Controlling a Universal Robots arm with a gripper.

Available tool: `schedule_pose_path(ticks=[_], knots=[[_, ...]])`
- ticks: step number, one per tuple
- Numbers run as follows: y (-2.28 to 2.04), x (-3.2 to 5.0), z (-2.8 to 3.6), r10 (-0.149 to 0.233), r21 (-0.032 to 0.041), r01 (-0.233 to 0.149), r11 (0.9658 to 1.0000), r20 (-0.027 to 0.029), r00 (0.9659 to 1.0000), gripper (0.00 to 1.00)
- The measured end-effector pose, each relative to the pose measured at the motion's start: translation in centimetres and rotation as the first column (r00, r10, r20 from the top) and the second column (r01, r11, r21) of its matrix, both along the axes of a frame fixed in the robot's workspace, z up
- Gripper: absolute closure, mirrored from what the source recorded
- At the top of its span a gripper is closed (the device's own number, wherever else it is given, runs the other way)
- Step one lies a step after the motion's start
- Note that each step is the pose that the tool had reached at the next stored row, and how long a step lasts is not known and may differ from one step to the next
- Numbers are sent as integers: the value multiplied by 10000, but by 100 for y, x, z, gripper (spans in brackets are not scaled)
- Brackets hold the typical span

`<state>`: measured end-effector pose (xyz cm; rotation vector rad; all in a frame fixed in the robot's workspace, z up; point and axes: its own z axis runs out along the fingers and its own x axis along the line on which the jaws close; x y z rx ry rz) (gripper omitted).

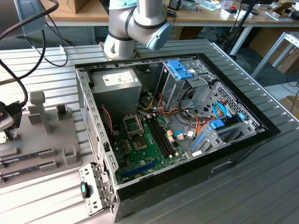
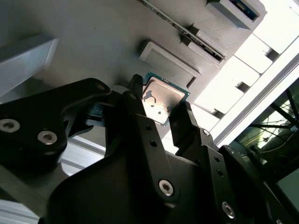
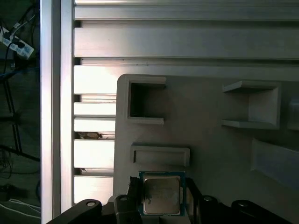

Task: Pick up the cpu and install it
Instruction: 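Pick up the cpu and move it towards the insertion slot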

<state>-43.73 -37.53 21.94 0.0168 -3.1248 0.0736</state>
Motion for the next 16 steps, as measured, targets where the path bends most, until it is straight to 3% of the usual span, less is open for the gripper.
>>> schedule_pose_path(ticks=[16], knots=[[0,0,154,0,0,0,10000,1,10000,53]])
